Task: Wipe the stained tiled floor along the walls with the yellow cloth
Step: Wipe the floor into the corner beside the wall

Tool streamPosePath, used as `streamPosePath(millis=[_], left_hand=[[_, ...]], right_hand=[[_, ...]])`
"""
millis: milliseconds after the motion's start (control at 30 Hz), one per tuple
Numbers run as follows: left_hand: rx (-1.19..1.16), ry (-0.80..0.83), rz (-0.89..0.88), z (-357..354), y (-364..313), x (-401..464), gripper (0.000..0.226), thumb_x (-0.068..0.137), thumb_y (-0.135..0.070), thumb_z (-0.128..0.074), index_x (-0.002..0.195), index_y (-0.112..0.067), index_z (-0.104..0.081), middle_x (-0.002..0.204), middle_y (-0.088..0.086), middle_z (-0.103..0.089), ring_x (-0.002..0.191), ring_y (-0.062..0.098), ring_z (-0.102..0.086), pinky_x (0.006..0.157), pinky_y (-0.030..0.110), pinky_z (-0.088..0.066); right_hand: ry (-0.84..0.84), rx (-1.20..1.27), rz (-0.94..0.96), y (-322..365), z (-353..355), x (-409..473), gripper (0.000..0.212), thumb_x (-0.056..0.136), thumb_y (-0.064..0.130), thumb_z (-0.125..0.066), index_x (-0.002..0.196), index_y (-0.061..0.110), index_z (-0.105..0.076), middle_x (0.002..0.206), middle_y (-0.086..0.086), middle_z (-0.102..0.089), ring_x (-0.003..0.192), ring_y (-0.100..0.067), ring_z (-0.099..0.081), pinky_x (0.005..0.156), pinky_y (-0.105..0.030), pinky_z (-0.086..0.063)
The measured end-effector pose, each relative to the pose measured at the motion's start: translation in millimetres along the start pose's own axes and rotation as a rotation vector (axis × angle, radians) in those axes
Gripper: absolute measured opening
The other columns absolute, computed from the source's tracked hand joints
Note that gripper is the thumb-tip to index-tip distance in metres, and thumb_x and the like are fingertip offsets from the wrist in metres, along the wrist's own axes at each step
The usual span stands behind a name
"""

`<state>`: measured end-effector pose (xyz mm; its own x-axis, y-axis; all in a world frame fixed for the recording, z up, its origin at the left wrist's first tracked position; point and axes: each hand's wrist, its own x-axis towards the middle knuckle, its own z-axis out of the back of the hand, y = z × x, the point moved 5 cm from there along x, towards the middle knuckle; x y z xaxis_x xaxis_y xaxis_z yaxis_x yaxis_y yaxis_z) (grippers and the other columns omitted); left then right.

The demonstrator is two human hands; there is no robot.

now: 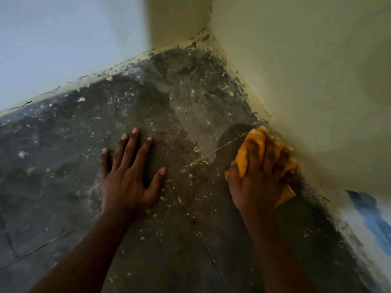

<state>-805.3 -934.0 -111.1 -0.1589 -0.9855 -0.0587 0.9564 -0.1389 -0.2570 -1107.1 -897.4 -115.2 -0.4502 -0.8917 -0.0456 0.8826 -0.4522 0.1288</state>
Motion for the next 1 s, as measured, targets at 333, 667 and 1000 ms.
streamPosePath(millis=[333,667,1000], left_hand=[[0.016,-0.002,0.011,1.9,-1.1,0.7,0.080,0.098,-0.070,-0.033,0.167,-0.033,-0.020,0.178,-0.003,-0.006,0.165,0.022,-0.004,0.129,0.062,-0.011],[-0.001,-0.052,0.004,2.2,-2.0,1.7,0.073,0.101,-0.061,-0.037,0.166,-0.029,-0.029,0.177,0.002,-0.015,0.164,0.024,-0.011,0.129,0.062,-0.012],[-0.020,-0.005,0.044,0.9,-0.5,2.3,0.077,0.102,-0.060,-0.035,0.168,-0.023,-0.022,0.178,0.001,-0.010,0.165,0.022,-0.005,0.130,0.062,-0.008]], right_hand=[[0.058,-0.036,0.473,64.9,-2.3,-2.2,0.077,0.096,0.072,-0.035,0.164,0.040,-0.019,0.176,-0.004,-0.004,0.160,-0.042,0.006,0.121,-0.072,-0.010],[0.031,0.074,0.176,141.7,-14.9,40.3,0.079,0.097,0.073,-0.030,0.165,0.034,-0.018,0.175,-0.008,-0.004,0.157,-0.050,0.007,0.119,-0.077,-0.008],[0.017,0.072,0.047,97.7,-6.1,69.3,0.075,0.099,0.068,-0.024,0.165,0.038,-0.008,0.175,-0.007,0.000,0.158,-0.048,0.008,0.117,-0.079,-0.010]])
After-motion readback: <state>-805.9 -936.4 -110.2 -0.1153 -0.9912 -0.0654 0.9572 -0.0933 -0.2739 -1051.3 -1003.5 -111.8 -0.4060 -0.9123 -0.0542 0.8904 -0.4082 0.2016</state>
